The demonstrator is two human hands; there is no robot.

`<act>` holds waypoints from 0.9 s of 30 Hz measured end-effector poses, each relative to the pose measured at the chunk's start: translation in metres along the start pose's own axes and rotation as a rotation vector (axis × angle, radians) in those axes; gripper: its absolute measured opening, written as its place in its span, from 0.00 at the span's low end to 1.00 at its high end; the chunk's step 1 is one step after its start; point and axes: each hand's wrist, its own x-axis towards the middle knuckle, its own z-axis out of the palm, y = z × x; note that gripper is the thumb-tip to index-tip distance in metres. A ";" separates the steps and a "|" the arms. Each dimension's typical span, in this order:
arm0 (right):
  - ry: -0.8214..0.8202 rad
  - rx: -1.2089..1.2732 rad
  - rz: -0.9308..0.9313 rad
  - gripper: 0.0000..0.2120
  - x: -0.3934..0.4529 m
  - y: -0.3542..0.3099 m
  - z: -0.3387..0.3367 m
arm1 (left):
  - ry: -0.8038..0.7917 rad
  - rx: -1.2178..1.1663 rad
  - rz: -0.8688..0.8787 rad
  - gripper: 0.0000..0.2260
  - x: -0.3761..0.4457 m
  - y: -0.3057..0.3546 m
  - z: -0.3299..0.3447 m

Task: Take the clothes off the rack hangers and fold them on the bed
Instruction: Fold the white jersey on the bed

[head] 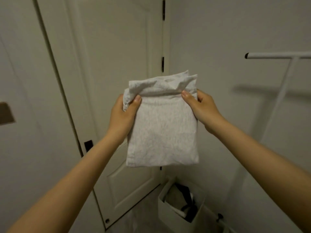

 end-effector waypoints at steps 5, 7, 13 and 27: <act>0.083 -0.065 0.069 0.05 0.035 0.054 -0.013 | -0.114 -0.071 -0.086 0.06 0.037 -0.057 0.045; 0.121 -0.108 0.097 0.05 0.047 0.084 -0.014 | -0.166 -0.116 -0.125 0.09 0.048 -0.091 0.064; 0.229 -0.242 0.280 0.09 0.099 0.175 -0.005 | -0.316 -0.291 -0.448 0.06 0.102 -0.197 0.132; 0.344 -0.180 0.748 0.09 0.146 0.394 -0.021 | -0.572 -0.203 -1.043 0.31 0.138 -0.393 0.281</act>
